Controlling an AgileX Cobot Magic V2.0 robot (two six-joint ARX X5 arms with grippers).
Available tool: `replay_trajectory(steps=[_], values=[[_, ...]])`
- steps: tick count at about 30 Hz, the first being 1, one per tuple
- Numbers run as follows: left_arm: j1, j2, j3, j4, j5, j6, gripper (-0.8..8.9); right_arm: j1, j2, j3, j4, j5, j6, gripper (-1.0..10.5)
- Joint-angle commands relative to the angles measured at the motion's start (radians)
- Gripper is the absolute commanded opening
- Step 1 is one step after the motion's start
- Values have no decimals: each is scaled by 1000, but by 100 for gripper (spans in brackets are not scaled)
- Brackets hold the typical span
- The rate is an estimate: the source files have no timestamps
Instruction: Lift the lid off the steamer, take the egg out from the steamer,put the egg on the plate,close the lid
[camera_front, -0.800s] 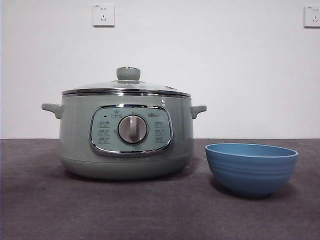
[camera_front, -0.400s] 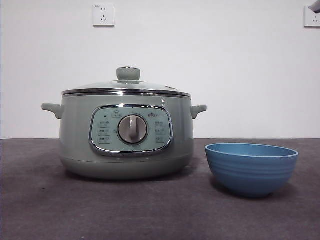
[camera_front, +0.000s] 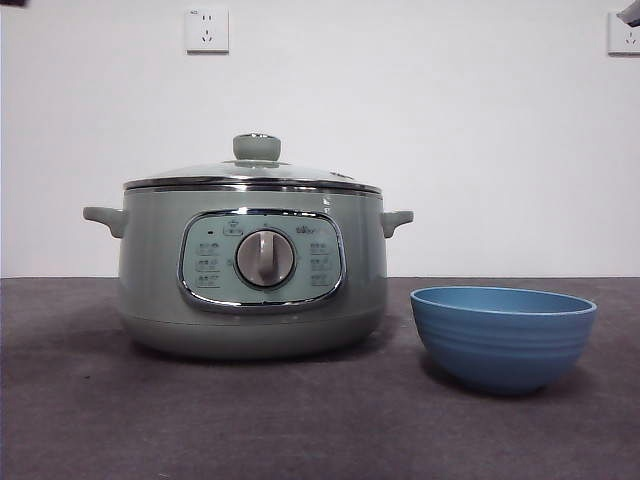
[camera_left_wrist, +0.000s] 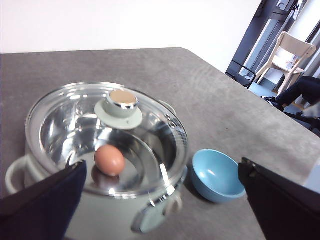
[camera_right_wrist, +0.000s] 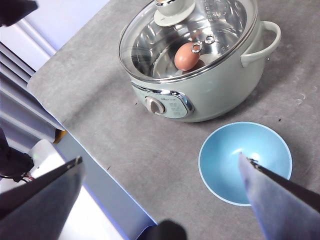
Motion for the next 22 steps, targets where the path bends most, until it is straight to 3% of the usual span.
replay_trajectory(steps=[1,6,12,22], values=[[-58,60,5,78,-57,-7,547,2,0,5,6,-1,3,595],[-166,197,55,131,-170,7,531,2,0,5,6,-1,3,595],[-272,381,167,139,-326,109,532,2,0,5,6,-1,6,595],[-332,647,291,246,-455,163,532,2,0,5,6,-1,11,595]])
